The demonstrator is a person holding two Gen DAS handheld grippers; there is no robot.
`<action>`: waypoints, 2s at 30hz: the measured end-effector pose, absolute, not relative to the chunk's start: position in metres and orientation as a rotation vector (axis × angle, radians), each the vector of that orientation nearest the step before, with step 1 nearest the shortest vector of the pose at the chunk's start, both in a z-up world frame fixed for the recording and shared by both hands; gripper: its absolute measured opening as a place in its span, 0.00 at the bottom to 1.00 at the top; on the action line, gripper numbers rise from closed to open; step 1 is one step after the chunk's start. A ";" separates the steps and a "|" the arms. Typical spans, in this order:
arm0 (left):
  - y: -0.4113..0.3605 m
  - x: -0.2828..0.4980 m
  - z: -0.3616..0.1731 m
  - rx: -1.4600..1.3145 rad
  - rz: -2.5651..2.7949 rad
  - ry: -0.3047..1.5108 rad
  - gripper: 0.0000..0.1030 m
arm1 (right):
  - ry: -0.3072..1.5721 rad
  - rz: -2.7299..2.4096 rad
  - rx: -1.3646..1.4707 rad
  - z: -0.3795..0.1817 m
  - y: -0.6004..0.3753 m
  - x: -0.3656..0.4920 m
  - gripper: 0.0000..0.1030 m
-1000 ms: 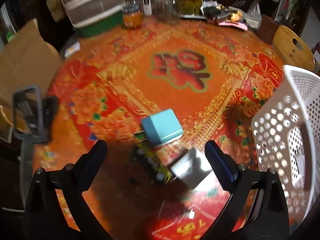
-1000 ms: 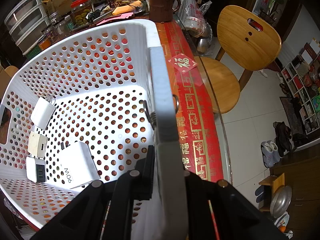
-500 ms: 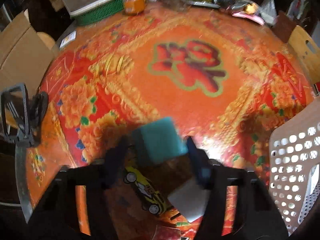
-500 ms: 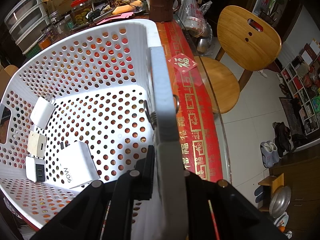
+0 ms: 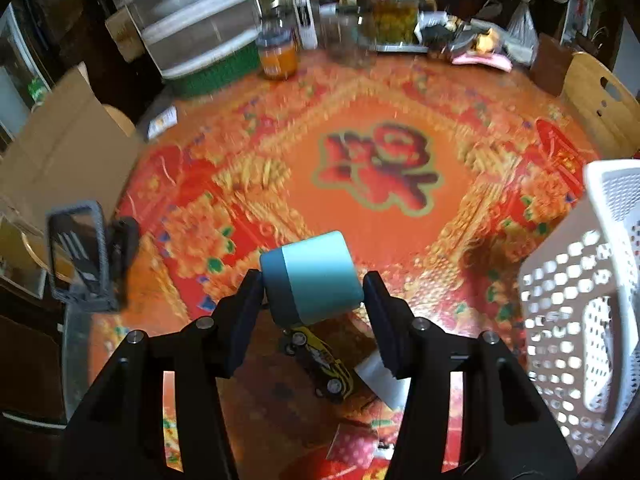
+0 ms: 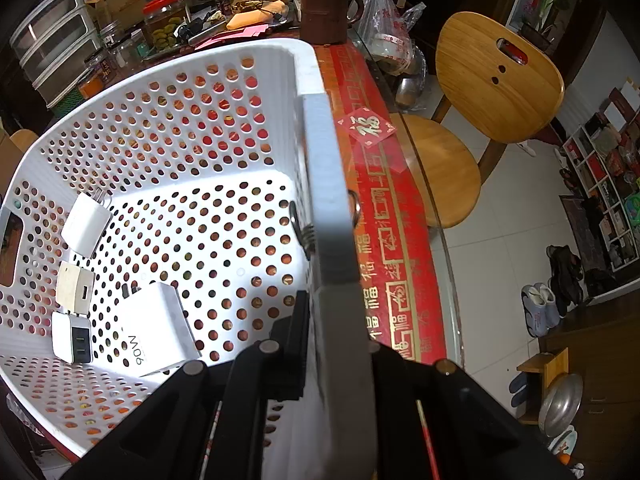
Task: Organize rigid objects
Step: 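Grasp the teal charger with the left tool, then carry the teal charger into the basket and open the left tool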
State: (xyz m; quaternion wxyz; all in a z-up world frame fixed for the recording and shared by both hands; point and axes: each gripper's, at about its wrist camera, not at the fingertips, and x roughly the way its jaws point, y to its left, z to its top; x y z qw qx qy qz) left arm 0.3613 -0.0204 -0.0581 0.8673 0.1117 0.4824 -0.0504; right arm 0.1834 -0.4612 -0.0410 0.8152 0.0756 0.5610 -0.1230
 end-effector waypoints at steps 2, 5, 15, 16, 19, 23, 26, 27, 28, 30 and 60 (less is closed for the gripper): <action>-0.024 0.352 -0.040 0.242 -0.117 0.974 0.48 | 1.196 -0.261 0.161 -0.041 -0.461 0.184 0.08; -0.040 0.331 -0.013 0.323 -0.122 0.915 0.48 | 1.198 -0.262 0.160 -0.041 -0.461 0.184 0.08; -0.134 0.253 0.047 0.617 -0.285 0.793 0.48 | 1.200 -0.263 0.151 -0.041 -0.461 0.185 0.08; -0.146 0.247 0.045 0.647 -0.308 0.800 0.48 | 1.200 -0.262 0.152 -0.041 -0.461 0.185 0.08; -0.175 0.236 0.034 0.698 -0.371 0.819 0.48 | 1.200 -0.260 0.154 -0.041 -0.461 0.184 0.08; -0.206 0.227 0.021 0.704 -0.426 0.850 0.47 | 1.198 -0.257 0.158 -0.041 -0.462 0.184 0.08; -0.226 0.227 0.008 0.728 -0.459 0.870 0.47 | 1.199 -0.255 0.158 -0.041 -0.462 0.184 0.08; -0.232 0.229 0.002 0.737 -0.466 0.883 0.47 | 1.200 -0.255 0.159 -0.041 -0.462 0.184 0.08; -0.237 0.230 -0.005 0.744 -0.472 0.896 0.47 | 1.200 -0.255 0.160 -0.041 -0.462 0.184 0.08; -0.245 0.233 -0.018 0.753 -0.486 0.921 0.47 | 1.199 -0.252 0.161 -0.041 -0.462 0.183 0.08; -0.144 0.200 0.027 0.559 -0.369 0.640 0.97 | 1.196 -0.246 0.165 -0.041 -0.463 0.181 0.08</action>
